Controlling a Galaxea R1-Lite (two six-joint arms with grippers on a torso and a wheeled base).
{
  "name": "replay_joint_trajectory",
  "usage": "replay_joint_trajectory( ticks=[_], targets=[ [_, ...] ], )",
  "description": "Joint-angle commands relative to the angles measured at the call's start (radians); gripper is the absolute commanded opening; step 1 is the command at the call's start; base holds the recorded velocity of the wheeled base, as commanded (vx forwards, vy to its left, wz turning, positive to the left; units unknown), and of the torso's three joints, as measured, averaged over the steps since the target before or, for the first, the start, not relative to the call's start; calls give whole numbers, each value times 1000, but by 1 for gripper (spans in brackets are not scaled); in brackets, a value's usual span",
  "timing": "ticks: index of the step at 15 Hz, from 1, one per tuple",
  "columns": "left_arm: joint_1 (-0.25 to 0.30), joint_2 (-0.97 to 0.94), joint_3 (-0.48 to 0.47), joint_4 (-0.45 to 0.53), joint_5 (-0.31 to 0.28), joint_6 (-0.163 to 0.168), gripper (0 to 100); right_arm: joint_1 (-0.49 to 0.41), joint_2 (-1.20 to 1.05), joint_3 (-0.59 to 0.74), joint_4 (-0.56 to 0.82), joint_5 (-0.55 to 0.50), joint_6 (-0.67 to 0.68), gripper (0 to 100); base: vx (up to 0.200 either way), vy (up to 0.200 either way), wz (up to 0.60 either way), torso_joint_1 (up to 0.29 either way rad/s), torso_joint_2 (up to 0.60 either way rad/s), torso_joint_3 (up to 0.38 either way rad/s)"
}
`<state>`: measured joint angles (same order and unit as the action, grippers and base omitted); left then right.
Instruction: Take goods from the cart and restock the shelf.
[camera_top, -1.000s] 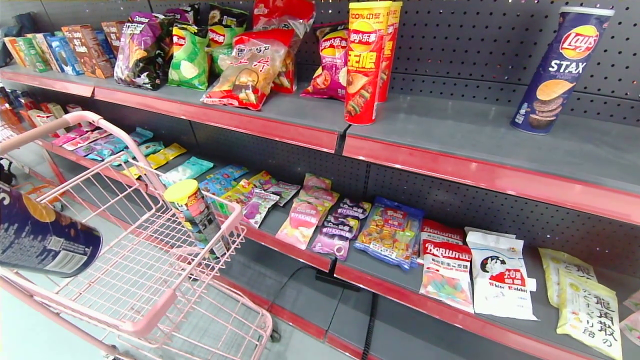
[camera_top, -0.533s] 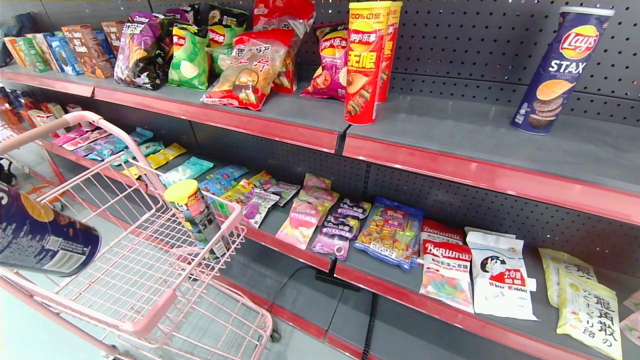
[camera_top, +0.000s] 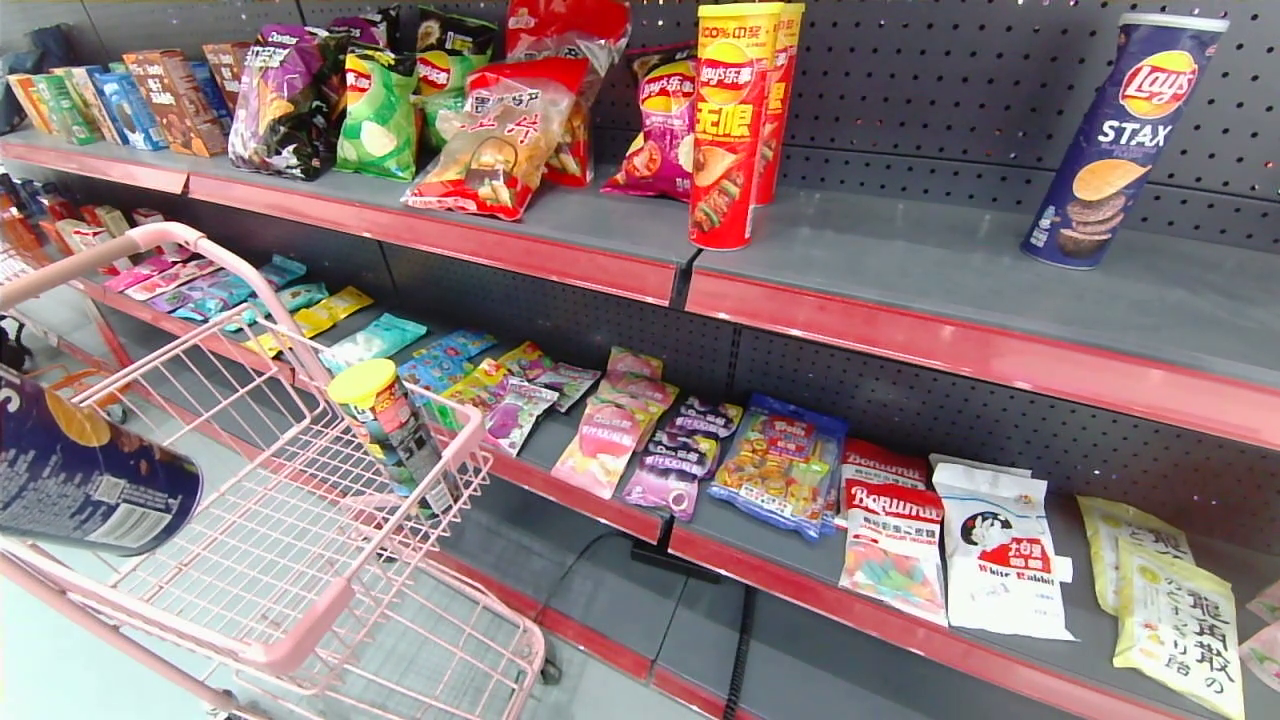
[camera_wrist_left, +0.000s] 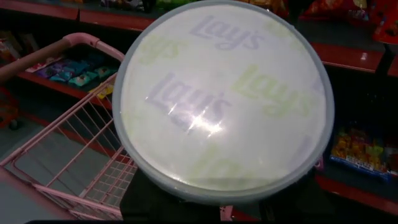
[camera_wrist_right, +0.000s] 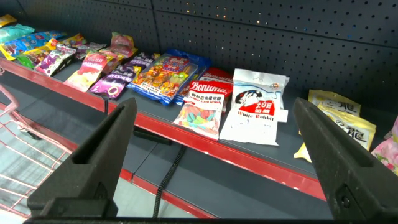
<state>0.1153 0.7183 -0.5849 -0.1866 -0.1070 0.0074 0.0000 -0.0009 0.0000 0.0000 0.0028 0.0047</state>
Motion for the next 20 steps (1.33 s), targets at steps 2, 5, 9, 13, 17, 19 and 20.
replay_joint_trajectory(
  ticks=[2,5,9,13,17,19,20],
  targets=[
    [-2,3,-1,-1,0,0,0,0,1,0,0,0,0,100,0,0,0,0,0,0],
    [-2,1,0,-1,0,0,0,0,1,0,0,0,0,100,0,0,0,0,0,0],
    [-2,1,0,-1,0,0,0,0,1,0,0,0,0,100,0,0,0,0,0,0],
    [-2,0,2,-1,-25,0,0,0,1,0,0,0,0,100,0,0,0,0,0,0],
    [-2,-34,14,1,-60,0,0,0,1,0,0,0,0,100,0,0,0,0,0,0],
    [-2,-60,36,1,-86,0,0,0,1,0,0,0,0,100,0,0,0,0,0,0],
    [-2,-74,43,1,-99,5,0,0,1,0,0,0,0,100,0,0,0,0,0,0]
  ],
)
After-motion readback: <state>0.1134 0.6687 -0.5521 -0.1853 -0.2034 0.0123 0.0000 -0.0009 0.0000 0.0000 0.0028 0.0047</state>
